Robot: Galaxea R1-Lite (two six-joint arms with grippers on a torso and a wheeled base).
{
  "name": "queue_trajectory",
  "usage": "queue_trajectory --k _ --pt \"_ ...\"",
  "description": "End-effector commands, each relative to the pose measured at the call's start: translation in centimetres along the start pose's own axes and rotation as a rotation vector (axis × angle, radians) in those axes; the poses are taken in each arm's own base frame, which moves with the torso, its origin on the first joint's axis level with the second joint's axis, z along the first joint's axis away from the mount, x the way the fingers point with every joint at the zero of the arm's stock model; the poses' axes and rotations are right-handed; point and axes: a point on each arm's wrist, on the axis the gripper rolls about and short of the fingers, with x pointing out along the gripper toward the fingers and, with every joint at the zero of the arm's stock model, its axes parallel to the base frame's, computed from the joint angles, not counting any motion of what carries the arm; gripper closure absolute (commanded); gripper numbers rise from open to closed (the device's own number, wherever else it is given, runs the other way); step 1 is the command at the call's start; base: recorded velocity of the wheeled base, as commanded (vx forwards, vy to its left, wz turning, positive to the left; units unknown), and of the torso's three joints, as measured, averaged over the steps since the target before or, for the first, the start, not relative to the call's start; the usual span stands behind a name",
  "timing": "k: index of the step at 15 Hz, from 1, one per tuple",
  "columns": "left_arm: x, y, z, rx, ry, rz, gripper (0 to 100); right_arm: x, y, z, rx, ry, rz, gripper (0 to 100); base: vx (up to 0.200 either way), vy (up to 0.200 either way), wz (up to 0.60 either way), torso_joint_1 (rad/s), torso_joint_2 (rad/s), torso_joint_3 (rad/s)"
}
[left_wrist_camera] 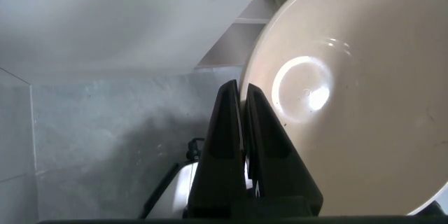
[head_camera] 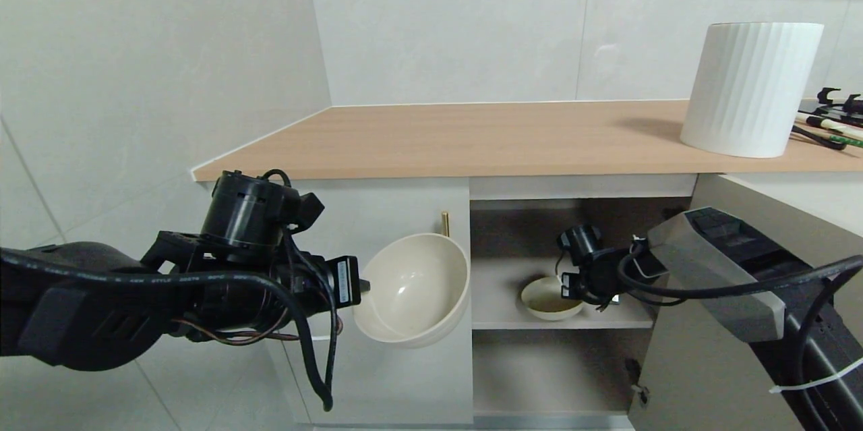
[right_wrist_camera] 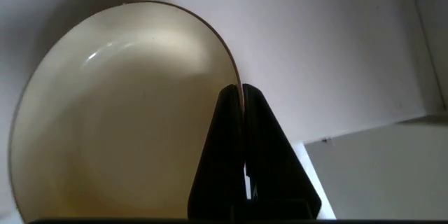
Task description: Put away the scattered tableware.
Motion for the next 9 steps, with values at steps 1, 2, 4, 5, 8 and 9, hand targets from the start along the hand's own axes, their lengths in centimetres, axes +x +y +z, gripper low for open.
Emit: queue_trajectory --k 1,2,4,5,8,9 --pt "0.25 0.06 -0.08 -0.001 0.006 0.005 100 1.16 -0.04 -0.23 0.005 0.001 -0.009 100 0.0 0.0 0.0 0.0 0.0 0.0" --pt "0.3 0.07 -0.09 -0.001 0.009 0.004 100 1.3 0.06 -0.14 0.006 0.002 -0.009 100 0.0 0.0 0.0 0.0 0.0 0.0" --pt "0.25 0.06 -0.08 -0.001 0.007 0.004 100 1.64 0.15 -0.17 0.006 -0.007 -0.027 100 0.0 0.0 0.0 0.0 0.0 0.0" --pt "0.25 0.06 -0.08 -0.001 0.007 0.004 100 1.67 0.16 -0.16 0.006 -0.008 -0.03 100 0.0 0.0 0.0 0.0 0.0 0.0" --pt "0.39 0.1 -0.12 -0.001 0.011 0.006 100 1.58 0.41 0.6 0.028 -0.04 -0.028 100 0.0 0.0 0.0 0.0 0.0 0.0" --pt "0.39 0.1 -0.12 -0.001 0.011 0.006 100 1.68 0.41 0.54 0.034 -0.041 -0.036 0 0.0 0.0 0.0 0.0 0.0 0.0"
